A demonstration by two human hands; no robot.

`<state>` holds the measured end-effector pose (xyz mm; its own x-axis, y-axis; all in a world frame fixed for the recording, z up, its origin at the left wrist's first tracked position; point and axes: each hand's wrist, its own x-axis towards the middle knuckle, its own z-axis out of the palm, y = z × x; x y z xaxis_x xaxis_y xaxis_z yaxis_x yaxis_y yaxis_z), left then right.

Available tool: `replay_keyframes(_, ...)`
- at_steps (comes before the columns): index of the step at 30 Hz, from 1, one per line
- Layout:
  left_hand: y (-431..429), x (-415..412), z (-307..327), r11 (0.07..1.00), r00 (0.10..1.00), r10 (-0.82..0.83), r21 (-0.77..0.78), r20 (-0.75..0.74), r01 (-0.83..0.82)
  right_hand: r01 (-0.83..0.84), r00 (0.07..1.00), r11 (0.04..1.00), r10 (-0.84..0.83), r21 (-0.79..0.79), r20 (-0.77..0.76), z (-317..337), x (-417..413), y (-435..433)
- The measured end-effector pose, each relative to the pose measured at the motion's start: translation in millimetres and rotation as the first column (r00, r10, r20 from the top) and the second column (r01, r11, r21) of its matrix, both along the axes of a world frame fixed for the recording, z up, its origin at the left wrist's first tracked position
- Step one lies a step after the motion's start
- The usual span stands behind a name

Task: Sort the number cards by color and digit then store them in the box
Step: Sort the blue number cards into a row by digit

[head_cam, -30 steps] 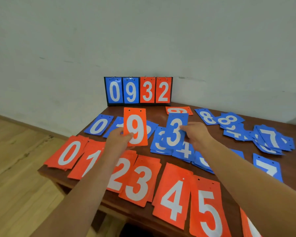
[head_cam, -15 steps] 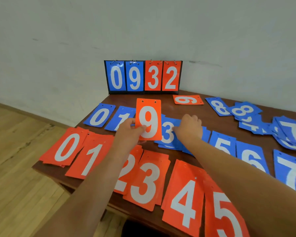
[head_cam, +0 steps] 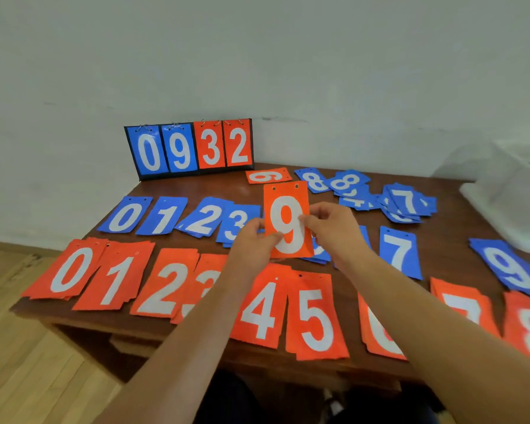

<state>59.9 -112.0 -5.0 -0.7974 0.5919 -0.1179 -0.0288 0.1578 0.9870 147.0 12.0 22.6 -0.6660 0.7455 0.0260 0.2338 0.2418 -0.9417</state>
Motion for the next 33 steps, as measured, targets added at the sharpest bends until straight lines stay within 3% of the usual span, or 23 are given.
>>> replay_keyframes(8, 50, 128, 1, 0.938, 0.941, -0.336, -0.074, 0.035, 0.338, 0.265, 0.964, 0.964, -0.264, -0.027, 0.024, -15, 162, 40)
replay_keyframes(15, 102, 219, 0, 0.862, 0.845, -0.500, -0.206, -0.190, 0.464, 0.438, 0.898, 0.899, -0.436, -0.017, 0.067, -10, 291, 91)
replay_keyframes(17, 119, 243, -2, 0.816, 0.744, -0.577, -0.270, -0.336, 0.511, 0.501, 0.863, 0.865, -0.500, 0.008, 0.072, -7, 324, 107)
replay_keyframes(19, 136, 267, -7, 0.755, 0.587, -0.653, -0.348, -0.479, 0.556, 0.541, 0.838, 0.840, -0.542, 0.026, 0.068, -9, 354, 124)
replay_keyframes(22, 162, 294, -17, 0.677, 0.372, -0.720, -0.476, -0.585, 0.562, 0.582, 0.801, 0.810, -0.587, 0.079, 0.118, -13, 390, 144)
replay_keyframes(27, 196, 321, -30, 0.640, 0.176, -0.747, -0.622, -0.641, 0.452, 0.637, 0.720, 0.755, -0.654, 0.153, 0.231, -27, 429, 174)
replay_keyframes(33, 210, 329, -45, 0.515, 0.030, -0.842, -0.784, -0.539, 0.346, 0.627, 0.619, 0.727, -0.683, 0.279, 0.388, -55, 447, 189)
